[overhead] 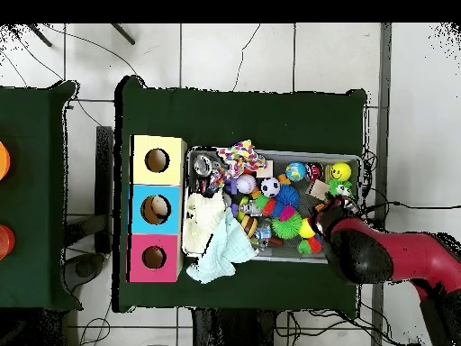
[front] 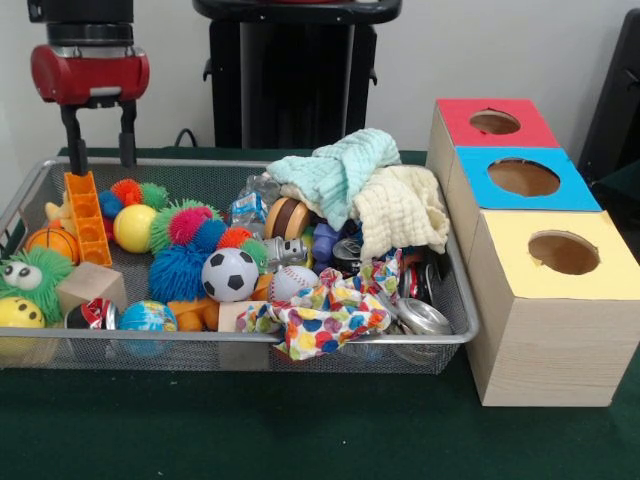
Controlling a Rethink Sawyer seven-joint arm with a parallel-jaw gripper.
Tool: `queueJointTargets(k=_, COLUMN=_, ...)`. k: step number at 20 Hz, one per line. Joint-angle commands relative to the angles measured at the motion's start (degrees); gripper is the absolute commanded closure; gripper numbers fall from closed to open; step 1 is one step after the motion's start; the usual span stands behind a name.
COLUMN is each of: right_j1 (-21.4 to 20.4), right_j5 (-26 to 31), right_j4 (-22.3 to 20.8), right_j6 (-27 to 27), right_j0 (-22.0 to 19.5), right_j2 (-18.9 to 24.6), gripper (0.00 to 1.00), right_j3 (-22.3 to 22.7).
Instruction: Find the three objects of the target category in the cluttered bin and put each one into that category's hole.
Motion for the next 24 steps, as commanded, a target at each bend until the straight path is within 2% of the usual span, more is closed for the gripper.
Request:
queueJointTargets(k=1, right_j1=0.1, right_j5=-6.3, right_j4=1.0, right_j6=21.4, right_j0=4.0, right_j2=-12.6, gripper=0.00, right_j3=1.7)
queueJointTargets(k=3, right_j1=0.4, right_j5=-8.1, right_j4=0.9, right_j6=22.5, right_j0=5.3, right_j2=-14.8, gripper=0.00, right_j3=1.4)
queueJointTargets(k=14, right_j1=6.2, right_j5=-10.0, right_j4=0.9, right_j6=20.0, right_j0=8.1, right_j2=-19.2, gripper=0.00, right_j3=-2.4)
queueJointTargets(k=18, right_j1=9.0, right_j5=-11.6, right_j4=0.1, right_j6=18.9, right_j0=8.3, right_j2=-20.3, gripper=0.00, right_j3=-3.8)
queueJointTargets(k=24, right_j1=14.0, right_j5=-12.7, right_j4=-1.0, right_j6=15.9, right_j0=6.6, right_j2=-19.8, gripper=0.00, right_j3=-6.5)
